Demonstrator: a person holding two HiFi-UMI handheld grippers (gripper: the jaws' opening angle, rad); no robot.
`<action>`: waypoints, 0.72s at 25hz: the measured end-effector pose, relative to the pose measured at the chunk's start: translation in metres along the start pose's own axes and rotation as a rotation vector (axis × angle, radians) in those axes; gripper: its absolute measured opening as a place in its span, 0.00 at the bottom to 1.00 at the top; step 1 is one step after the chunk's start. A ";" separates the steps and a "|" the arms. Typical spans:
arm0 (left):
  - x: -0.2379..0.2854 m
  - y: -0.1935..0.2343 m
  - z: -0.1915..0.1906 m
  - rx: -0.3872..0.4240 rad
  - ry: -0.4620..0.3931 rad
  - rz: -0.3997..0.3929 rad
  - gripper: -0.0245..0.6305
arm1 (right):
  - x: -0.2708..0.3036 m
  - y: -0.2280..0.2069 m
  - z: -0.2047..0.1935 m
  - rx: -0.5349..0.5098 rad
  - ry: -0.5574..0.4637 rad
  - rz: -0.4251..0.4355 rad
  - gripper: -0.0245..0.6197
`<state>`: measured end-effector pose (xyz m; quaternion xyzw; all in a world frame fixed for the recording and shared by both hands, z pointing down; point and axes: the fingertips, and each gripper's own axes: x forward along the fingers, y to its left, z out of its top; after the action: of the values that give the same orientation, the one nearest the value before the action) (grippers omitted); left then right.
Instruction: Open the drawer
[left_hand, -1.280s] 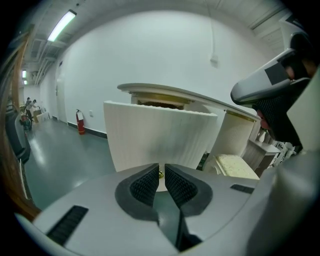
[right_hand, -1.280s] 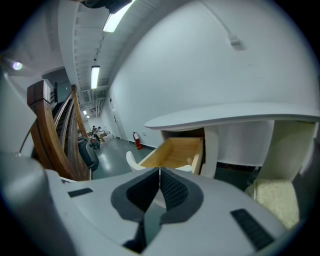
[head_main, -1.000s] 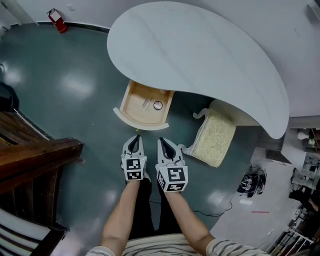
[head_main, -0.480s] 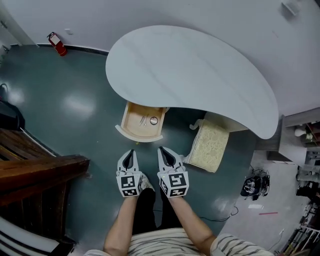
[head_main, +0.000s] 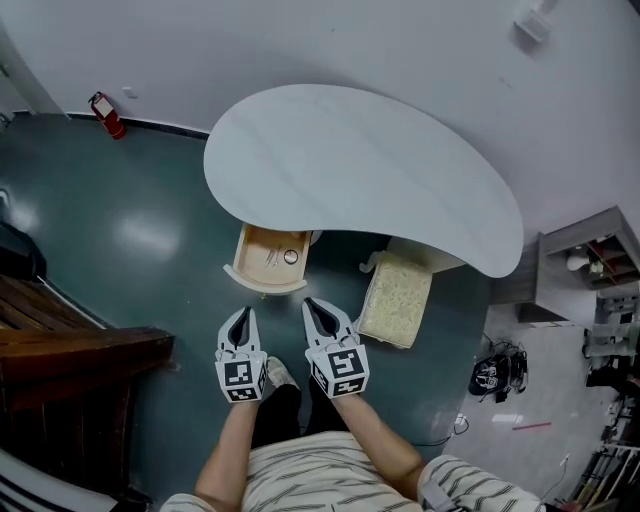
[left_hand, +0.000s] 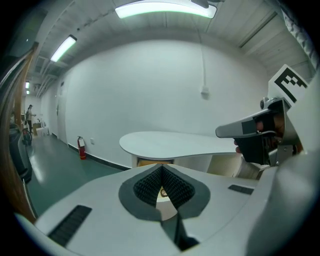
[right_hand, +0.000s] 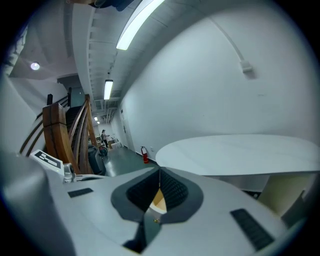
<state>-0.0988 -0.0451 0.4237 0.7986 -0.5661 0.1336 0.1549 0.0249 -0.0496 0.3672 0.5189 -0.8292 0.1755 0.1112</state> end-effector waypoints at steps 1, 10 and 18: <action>-0.002 -0.002 0.005 0.001 0.000 -0.010 0.05 | -0.003 0.001 0.006 -0.002 -0.005 0.001 0.06; -0.029 -0.033 0.077 -0.010 -0.079 -0.058 0.05 | -0.031 0.002 0.060 -0.019 -0.059 0.004 0.06; -0.056 -0.057 0.133 0.047 -0.157 -0.092 0.05 | -0.058 0.013 0.101 -0.063 -0.109 0.034 0.06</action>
<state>-0.0584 -0.0321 0.2745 0.8350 -0.5361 0.0765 0.0975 0.0387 -0.0380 0.2512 0.5096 -0.8479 0.1228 0.0793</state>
